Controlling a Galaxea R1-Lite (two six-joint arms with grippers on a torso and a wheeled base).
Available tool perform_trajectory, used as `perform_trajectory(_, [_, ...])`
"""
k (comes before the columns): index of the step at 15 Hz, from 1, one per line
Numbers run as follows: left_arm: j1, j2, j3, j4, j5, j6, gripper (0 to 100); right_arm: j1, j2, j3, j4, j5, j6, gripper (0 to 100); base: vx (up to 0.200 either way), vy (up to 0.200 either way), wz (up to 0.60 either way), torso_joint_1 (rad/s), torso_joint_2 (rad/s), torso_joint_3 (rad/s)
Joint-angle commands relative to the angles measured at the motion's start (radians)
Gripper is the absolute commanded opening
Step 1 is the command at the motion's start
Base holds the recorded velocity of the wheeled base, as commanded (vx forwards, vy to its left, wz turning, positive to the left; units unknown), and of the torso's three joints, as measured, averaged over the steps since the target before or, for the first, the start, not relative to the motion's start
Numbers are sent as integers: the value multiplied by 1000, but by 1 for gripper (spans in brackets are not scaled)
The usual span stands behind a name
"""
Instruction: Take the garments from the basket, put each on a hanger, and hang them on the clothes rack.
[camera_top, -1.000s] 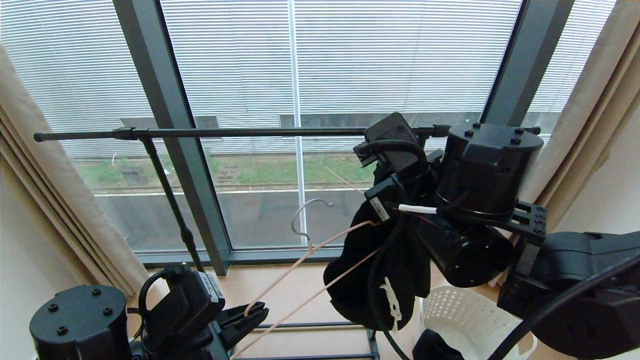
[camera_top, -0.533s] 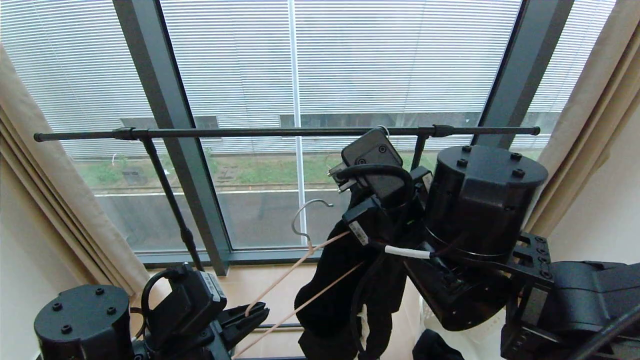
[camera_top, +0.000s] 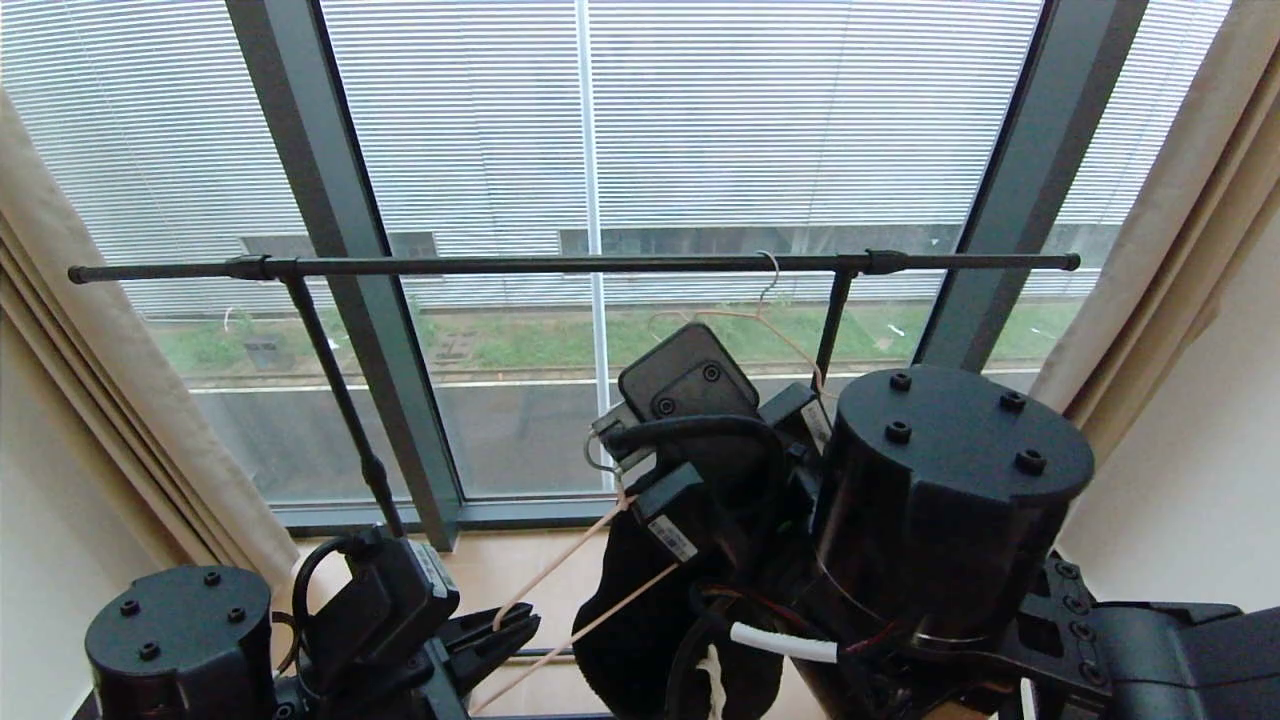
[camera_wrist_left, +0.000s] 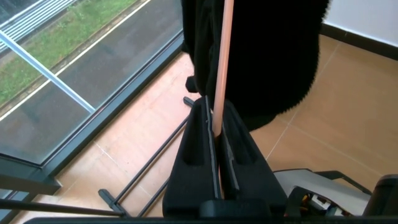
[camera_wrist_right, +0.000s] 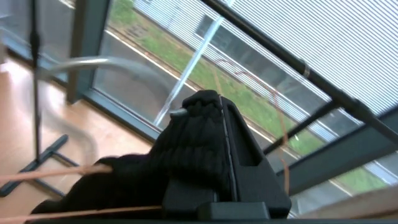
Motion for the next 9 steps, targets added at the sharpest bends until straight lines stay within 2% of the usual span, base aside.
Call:
perform_trajectory(1, [0,8,-1,-1,0,0,0,16,25,-8,0,1,1,0,0,0,0,0,0,0])
perform_trajectory(9, [0,14,-5,-10,2,-3,0,39,23,-4,3,1,103,0,0,0,0,0,0,0])
